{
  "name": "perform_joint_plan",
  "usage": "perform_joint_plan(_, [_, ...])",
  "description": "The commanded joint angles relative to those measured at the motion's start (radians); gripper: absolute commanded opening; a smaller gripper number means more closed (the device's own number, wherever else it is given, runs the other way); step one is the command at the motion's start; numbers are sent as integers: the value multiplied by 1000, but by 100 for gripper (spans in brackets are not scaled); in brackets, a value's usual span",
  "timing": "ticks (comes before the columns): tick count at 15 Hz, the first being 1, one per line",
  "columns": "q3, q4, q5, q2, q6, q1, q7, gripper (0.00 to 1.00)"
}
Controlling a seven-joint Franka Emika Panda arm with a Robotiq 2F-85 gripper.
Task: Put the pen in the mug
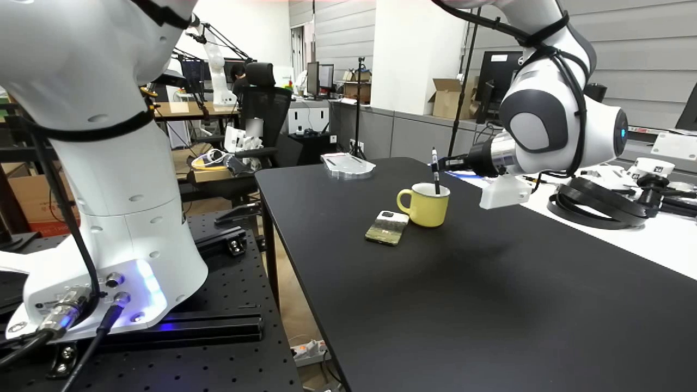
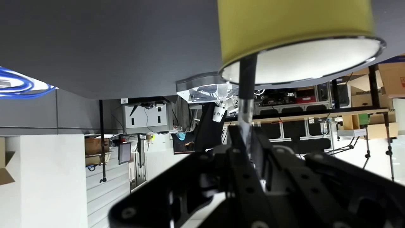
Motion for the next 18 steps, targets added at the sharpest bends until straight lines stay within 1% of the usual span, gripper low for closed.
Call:
perform_joint_plan(1, [-4,70,-8,21,-44,7,11,39])
perform_joint_plan(2, [-5,80,-11,14,-46,8,14,44])
perform_joint_plan(8, [-8,131,-15,-79,-69,16,26,85])
perform_joint_plan(10, [-10,130,-18,-116,-73,20,27,97])
perform_joint_plan(11, [-12,127,-20,-132,-74,22,27,100])
perform_joint_plan(13, [-15,114,-31,-161,-81,29,31,100])
perform_joint_plan(14, [-10,128,-6,-128,-68,23,8,100])
perform_joint_plan(18, [-10,124,-19,-145,-71,27,14,100])
